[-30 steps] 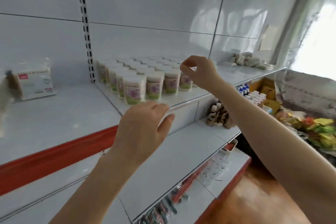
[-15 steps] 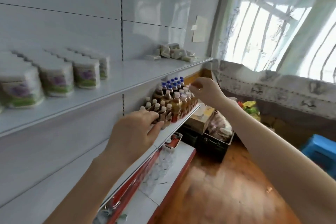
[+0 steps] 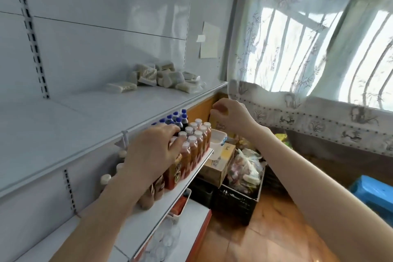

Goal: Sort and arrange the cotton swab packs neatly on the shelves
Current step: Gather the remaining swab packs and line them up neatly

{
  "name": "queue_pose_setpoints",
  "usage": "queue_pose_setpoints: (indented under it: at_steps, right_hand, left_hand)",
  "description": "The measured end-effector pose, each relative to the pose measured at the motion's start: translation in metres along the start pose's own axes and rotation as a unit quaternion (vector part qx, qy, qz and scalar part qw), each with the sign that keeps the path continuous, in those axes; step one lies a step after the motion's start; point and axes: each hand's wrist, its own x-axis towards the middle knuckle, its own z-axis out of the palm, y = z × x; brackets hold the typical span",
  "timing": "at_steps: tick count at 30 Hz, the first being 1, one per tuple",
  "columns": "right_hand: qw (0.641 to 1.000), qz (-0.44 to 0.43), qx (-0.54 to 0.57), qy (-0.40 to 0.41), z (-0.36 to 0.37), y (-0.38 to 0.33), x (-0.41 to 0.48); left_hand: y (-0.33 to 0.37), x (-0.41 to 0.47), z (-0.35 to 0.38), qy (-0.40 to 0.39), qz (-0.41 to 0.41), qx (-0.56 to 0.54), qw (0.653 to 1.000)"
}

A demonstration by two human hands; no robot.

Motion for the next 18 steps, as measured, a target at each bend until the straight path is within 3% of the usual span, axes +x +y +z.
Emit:
queue_pose_setpoints:
  at_steps: [4,10,15,18]
  right_hand:
    - [1.0,0.004,0.011,0.019,-0.008,0.045,0.073]
    - [0.999,-0.029,0.03,-0.009,0.013,0.103,0.163]
    - [0.987,-0.133,0.068,-0.061,0.044,0.109,0.234]
    - [0.971,-0.198,0.029,-0.13,0.069,0.102,0.265]
  left_hand:
    - [-0.007,0.078,0.051,0.014,-0.007,0.01,1.0]
    - [-0.028,0.142,0.109,-0.025,-0.052,0.085,0.995]
    - [-0.05,0.169,0.132,-0.086,-0.154,0.213,0.961]
    - [-0.05,0.173,0.135,-0.117,-0.232,0.22,0.94]
